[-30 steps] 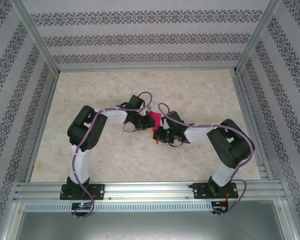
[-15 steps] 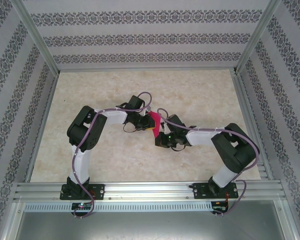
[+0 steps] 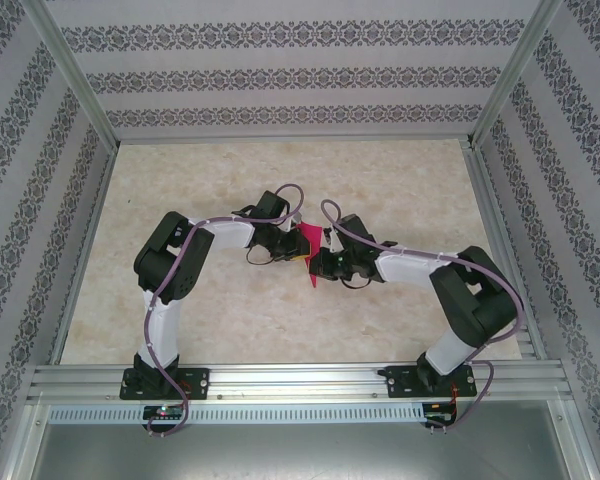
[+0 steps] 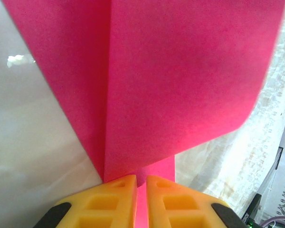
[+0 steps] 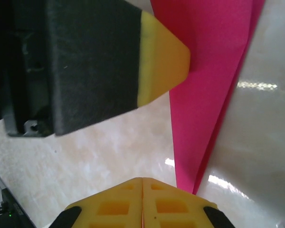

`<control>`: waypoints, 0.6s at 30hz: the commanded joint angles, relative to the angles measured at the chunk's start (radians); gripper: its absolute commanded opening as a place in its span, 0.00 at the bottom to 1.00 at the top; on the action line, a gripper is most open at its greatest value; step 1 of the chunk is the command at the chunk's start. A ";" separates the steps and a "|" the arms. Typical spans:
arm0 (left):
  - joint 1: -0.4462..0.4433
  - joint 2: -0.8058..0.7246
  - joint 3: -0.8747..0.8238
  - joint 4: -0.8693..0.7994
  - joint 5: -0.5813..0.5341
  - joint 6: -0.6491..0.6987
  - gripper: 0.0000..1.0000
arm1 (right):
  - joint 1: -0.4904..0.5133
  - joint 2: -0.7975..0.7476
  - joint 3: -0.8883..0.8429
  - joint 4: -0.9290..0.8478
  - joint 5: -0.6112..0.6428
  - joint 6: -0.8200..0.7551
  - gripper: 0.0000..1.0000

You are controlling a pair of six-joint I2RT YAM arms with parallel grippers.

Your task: Fold a paper plane with a square sheet of paper (pick it up from the middle)

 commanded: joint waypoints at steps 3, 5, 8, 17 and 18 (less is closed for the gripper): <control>-0.004 0.020 -0.014 -0.088 -0.038 0.015 0.16 | 0.010 0.072 0.039 0.025 0.031 0.011 0.07; -0.003 0.015 -0.010 -0.088 -0.033 0.023 0.16 | 0.011 0.091 0.037 0.010 0.043 0.006 0.07; -0.003 0.007 0.009 -0.087 -0.022 0.047 0.17 | 0.009 0.108 0.018 -0.016 0.056 0.001 0.07; 0.012 -0.018 0.080 -0.042 0.055 0.239 0.23 | -0.004 0.121 -0.035 -0.151 0.075 -0.071 0.07; 0.013 -0.024 0.081 -0.037 0.062 0.262 0.24 | -0.007 0.119 -0.038 -0.162 0.074 -0.080 0.07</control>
